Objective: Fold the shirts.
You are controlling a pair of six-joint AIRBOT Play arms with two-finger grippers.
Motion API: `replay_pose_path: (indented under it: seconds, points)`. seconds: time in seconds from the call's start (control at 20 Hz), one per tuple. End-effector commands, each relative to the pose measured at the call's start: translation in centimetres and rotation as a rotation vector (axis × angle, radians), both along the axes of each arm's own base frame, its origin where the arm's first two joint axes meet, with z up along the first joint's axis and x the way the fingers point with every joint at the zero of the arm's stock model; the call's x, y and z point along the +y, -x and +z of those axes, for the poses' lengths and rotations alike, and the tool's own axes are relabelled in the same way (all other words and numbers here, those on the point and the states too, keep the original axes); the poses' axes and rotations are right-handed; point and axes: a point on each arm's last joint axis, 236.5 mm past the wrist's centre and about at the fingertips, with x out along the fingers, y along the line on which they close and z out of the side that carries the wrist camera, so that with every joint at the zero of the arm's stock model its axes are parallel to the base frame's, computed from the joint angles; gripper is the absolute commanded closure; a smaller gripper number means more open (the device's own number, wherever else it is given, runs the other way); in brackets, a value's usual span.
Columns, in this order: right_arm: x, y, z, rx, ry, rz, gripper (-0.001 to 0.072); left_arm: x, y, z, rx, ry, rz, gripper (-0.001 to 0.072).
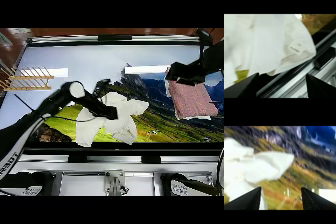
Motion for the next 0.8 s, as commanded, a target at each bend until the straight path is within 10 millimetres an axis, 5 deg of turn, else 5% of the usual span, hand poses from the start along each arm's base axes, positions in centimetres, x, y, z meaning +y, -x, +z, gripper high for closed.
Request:
replay_pose_path:
  seconds: [0.0,0.1,0.25,0.45,0.75]
  points:
    - [2.2,6.7,-3.9,0.261,-0.033,0.160,0.0094,11.2,-1.9,-0.4,0.034,-0.215,0.094,-0.0013]
    - [3.5,9.0,-7.1,0.322,-0.043,0.186,0.0094,15.1,-1.0,-1.7,0.089,-0.256,0.150,-0.0012]
    - [6.4,12.3,-12.5,0.406,-0.118,0.209,0.0094,18.1,2.6,-6.3,0.199,-0.286,0.210,-0.0012]
    - [9.1,15.4,-17.0,0.476,-0.162,0.232,0.0093,17.8,6.1,-10.7,0.285,-0.253,0.241,-0.0012]
    - [12.9,18.1,-18.9,0.514,-0.145,0.348,0.0083,17.1,4.8,-13.2,0.255,-0.211,0.317,-0.0005]
